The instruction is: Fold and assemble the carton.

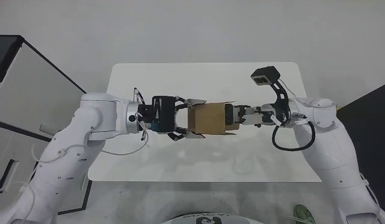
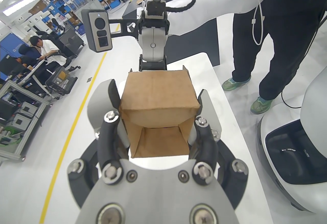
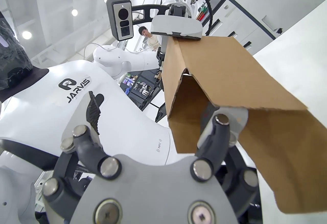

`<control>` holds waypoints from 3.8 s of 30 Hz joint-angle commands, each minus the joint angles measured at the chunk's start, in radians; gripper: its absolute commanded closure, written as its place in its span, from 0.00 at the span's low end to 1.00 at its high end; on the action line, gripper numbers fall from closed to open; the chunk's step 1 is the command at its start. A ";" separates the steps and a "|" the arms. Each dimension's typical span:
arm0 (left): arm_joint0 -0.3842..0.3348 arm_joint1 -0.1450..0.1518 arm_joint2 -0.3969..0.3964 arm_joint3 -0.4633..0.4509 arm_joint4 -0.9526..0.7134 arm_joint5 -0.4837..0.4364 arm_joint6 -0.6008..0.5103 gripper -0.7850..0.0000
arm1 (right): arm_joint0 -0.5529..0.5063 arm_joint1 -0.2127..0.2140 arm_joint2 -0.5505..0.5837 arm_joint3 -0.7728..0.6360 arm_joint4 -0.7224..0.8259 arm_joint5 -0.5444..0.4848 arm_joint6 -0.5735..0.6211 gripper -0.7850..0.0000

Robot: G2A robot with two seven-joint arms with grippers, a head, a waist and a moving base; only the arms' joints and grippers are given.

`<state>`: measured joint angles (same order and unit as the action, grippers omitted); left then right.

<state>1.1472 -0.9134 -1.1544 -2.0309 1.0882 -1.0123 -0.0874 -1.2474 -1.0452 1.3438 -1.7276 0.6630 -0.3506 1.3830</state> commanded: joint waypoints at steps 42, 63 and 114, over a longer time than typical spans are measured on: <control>0.080 -0.044 0.036 0.102 0.057 0.066 0.521 1.00 | -0.179 0.041 0.304 -0.007 0.146 -0.036 0.008 1.00; 0.142 -0.064 0.053 0.117 0.067 0.123 0.645 1.00 | -0.131 0.030 0.230 0.000 0.214 0.008 -0.052 1.00; 0.175 -0.079 0.000 0.077 0.185 0.111 0.616 1.00 | 0.075 -0.014 -0.062 0.104 0.187 0.096 -0.026 1.00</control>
<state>1.3217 -0.9917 -1.1537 -1.9541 1.2736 -0.9014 0.5312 -1.1709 -1.0596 1.2813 -1.6213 0.8490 -0.2532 1.3554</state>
